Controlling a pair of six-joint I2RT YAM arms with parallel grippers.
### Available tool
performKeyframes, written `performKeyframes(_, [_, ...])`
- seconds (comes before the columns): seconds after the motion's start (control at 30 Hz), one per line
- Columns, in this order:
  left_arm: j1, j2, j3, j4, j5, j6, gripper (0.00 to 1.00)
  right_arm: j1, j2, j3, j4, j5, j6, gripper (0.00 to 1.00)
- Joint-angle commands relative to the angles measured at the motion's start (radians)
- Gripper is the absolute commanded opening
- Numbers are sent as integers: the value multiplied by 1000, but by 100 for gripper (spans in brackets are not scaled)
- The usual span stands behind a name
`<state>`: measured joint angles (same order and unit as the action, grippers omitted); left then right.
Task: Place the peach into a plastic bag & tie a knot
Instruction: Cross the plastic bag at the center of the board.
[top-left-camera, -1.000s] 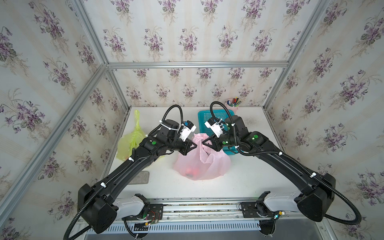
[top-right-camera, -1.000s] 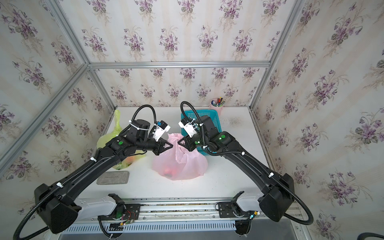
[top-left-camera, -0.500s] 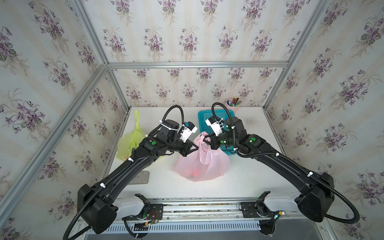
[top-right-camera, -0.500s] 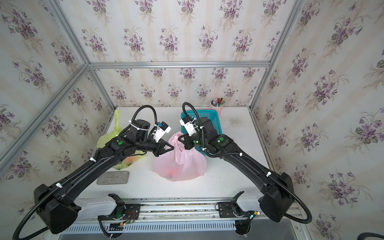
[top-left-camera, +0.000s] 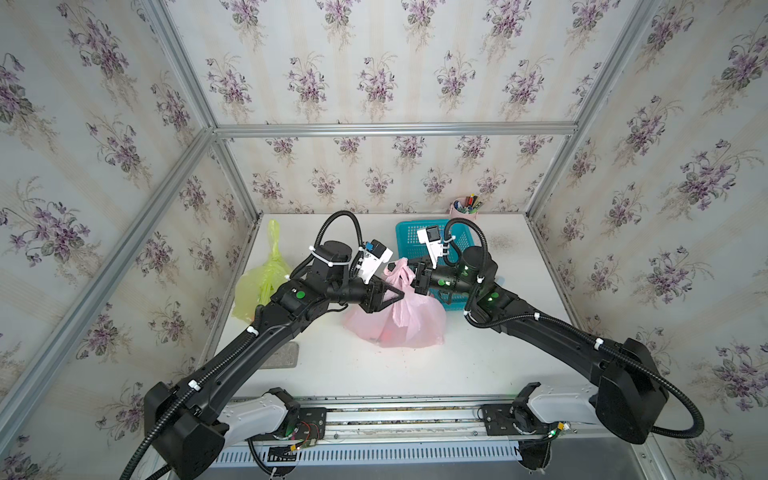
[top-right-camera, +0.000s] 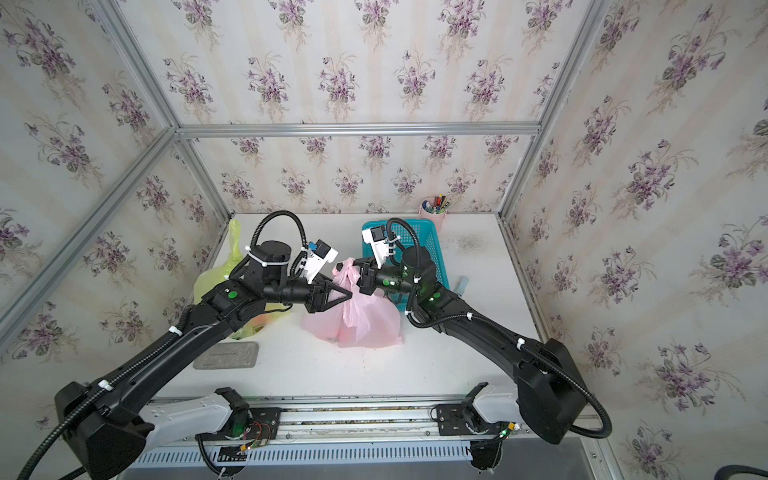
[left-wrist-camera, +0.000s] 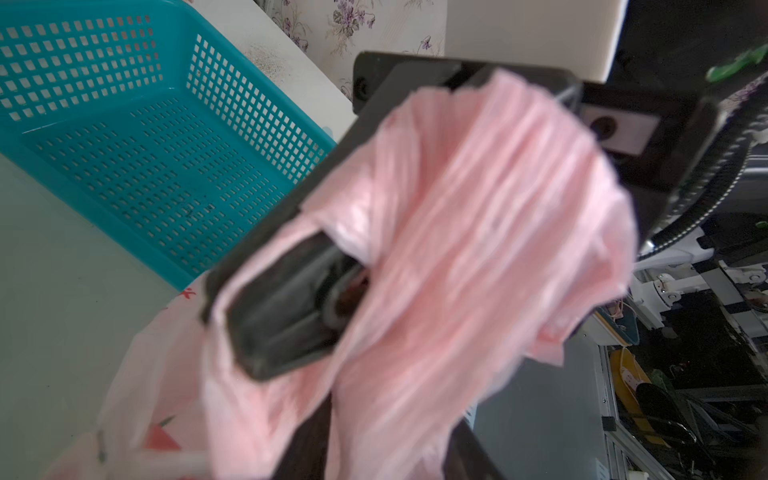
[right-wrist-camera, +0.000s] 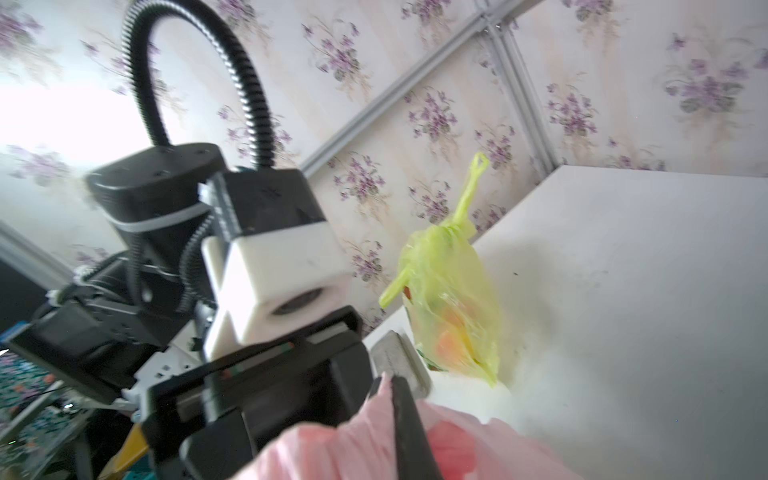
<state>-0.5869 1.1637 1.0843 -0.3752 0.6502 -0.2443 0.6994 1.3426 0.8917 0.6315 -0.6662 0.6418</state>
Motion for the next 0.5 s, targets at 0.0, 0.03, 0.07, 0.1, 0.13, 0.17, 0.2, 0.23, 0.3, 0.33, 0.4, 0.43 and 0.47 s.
performKeyframes(0.0, [-1,-43,-13,46,30,-9,63,0,27,27,279,-115,156,0])
performKeyframes(0.03, [1,-65,-19,45,23,-6,66,0,35,45,270,-129,152,0])
performKeyframes(0.07, [3,-96,-26,43,19,-6,69,-2,45,64,258,-149,146,0])
performKeyframes(0.1, [8,-127,-34,37,16,-5,70,-5,55,85,248,-165,137,0])
performKeyframes(0.13, [15,-152,-36,27,11,-5,72,-7,63,100,233,-174,130,0])
performKeyframes(0.17, [28,-181,-36,11,15,-4,72,-13,73,117,224,-190,125,0])
performKeyframes(0.2, [42,-208,-38,-5,22,-1,73,-20,83,134,222,-211,124,0])
performKeyframes(0.23, [59,-228,-39,-21,25,0,74,-24,93,148,222,-229,126,0])
performKeyframes(0.3, [112,-269,-35,-63,44,5,74,-32,113,173,220,-253,124,0])
performKeyframes(0.33, [141,-284,-35,-71,62,0,74,-35,122,184,217,-263,122,0])
performKeyframes(0.4, [223,-312,-34,-74,125,-23,73,-41,142,206,214,-279,125,0])
performKeyframes(0.43, [251,-321,-28,-74,142,-31,71,-43,151,215,212,-289,125,0])
performKeyframes(0.47, [277,-329,-22,-75,159,-38,69,-43,161,224,212,-299,128,0])
